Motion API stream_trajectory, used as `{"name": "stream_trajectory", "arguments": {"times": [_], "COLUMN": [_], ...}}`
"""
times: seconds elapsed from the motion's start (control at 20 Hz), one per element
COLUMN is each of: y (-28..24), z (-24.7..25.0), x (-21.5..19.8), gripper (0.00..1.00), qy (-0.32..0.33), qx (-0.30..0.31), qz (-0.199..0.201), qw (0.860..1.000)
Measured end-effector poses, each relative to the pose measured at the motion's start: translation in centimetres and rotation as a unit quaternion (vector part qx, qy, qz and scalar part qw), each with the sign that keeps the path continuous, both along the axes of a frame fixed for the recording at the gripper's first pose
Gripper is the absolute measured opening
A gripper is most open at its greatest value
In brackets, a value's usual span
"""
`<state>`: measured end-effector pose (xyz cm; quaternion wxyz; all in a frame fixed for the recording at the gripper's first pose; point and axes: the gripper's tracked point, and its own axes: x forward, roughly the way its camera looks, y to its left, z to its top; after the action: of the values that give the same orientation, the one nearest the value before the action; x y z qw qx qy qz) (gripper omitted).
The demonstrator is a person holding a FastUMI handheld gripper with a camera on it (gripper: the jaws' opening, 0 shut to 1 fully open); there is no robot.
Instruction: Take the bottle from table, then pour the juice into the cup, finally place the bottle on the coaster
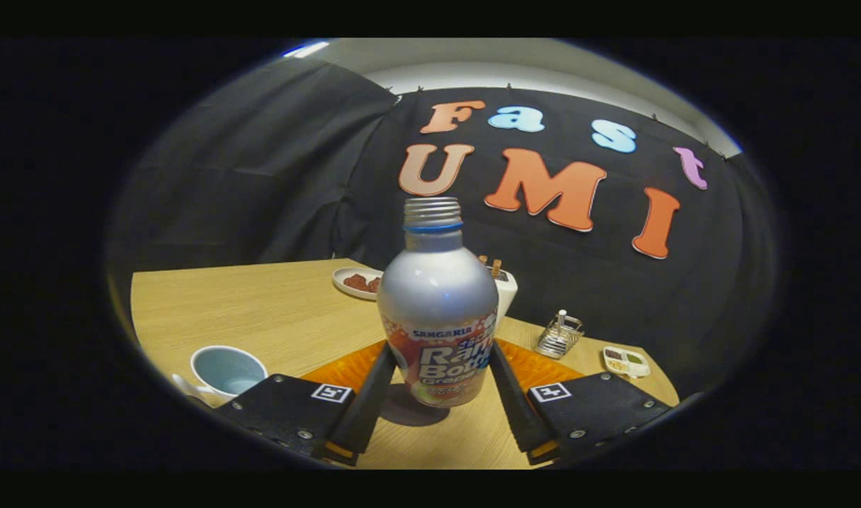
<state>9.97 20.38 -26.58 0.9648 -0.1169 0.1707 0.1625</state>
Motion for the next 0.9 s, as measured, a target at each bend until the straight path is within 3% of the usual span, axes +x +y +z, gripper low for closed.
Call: {"name": "stream_trajectory", "arguments": {"times": [0.9], "y": [0.3], "z": [-5.8], "x": [-0.8], "gripper": [0.77], "qy": [0.137], "qx": [0.091], "qz": [-0.030], "qw": [0.986]}}
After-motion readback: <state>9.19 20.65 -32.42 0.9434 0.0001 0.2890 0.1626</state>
